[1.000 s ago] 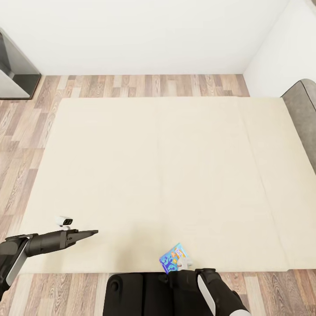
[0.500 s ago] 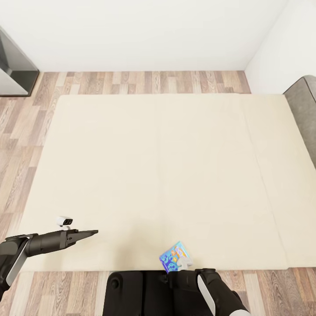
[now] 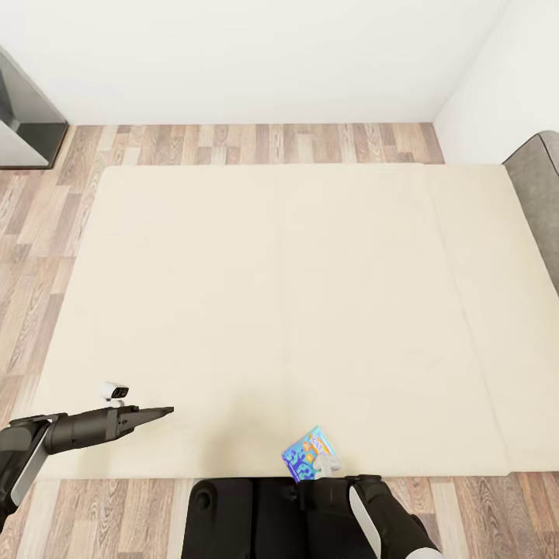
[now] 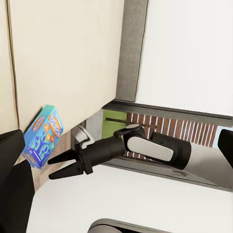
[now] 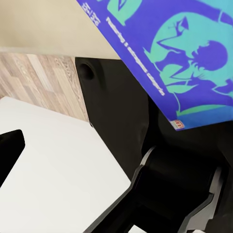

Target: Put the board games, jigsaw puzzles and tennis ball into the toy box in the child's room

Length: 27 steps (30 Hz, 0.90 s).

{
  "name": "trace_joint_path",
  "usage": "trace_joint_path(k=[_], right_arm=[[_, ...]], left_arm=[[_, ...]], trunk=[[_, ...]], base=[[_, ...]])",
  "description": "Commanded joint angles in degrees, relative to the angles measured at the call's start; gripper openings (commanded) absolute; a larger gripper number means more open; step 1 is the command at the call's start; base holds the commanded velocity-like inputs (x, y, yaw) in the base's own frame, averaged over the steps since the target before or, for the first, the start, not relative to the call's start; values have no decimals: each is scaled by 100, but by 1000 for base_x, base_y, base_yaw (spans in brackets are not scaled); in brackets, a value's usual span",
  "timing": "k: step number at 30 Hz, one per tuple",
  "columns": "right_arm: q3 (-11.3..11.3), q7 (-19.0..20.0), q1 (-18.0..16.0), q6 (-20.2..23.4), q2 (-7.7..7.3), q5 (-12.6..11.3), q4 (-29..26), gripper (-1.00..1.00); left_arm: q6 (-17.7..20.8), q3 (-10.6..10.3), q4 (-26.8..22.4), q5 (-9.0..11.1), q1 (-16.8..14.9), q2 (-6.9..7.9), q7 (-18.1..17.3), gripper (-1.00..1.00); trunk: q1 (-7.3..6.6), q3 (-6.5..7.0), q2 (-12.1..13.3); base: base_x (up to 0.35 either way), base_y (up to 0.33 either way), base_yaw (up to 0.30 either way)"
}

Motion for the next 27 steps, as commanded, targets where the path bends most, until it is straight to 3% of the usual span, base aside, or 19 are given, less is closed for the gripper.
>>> trace_joint_path(k=[1,27], right_arm=[[0,7,0,37,0,-8,-10,100],[0,7,-19,41,7,-18,-67,100]], left_arm=[[61,-2,-1,0,-1,2,-20,100],[55,33,-1,0,-1,2,-20,100]], trunk=[[3,-12,-9],[3,-99,-9]], base=[[0,0,0],[0,0,0]])
